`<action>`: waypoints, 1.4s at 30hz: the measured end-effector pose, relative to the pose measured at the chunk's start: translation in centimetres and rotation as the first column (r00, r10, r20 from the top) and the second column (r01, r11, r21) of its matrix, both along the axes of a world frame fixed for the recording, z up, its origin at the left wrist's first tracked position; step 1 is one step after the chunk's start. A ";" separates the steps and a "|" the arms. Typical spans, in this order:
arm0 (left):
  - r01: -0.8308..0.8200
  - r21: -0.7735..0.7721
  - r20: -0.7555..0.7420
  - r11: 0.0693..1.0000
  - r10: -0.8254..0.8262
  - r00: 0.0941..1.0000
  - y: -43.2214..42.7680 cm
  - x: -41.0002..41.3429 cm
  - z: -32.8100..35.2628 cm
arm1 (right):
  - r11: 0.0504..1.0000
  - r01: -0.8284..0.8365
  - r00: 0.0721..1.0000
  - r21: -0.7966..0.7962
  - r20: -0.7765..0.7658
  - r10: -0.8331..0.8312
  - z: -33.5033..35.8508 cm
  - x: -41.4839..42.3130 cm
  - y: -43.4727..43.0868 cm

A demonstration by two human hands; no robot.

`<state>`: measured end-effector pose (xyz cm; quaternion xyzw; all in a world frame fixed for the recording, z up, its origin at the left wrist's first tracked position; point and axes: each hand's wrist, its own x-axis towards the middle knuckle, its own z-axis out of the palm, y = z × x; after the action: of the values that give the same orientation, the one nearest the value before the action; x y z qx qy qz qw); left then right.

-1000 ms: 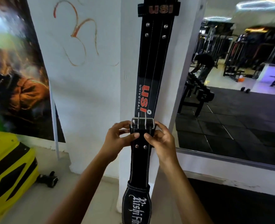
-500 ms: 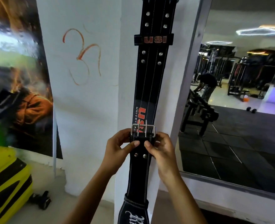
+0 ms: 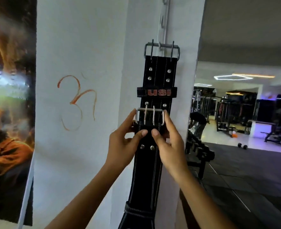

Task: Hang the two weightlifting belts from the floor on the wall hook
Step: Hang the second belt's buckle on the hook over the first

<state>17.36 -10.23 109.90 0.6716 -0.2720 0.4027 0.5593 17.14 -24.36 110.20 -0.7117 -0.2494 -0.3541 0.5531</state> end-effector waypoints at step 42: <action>-0.165 0.089 0.326 0.982 0.127 0.937 -3.2 13.3 24.3 | 0.828 0.526 0.844 -0.191 0.230 -0.483 26.1 10.0 -0.4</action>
<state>30.65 -13.40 134.21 0.6471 -0.3310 0.5301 0.4367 27.18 -24.72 136.33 -0.7821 -0.1407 -0.5143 0.3227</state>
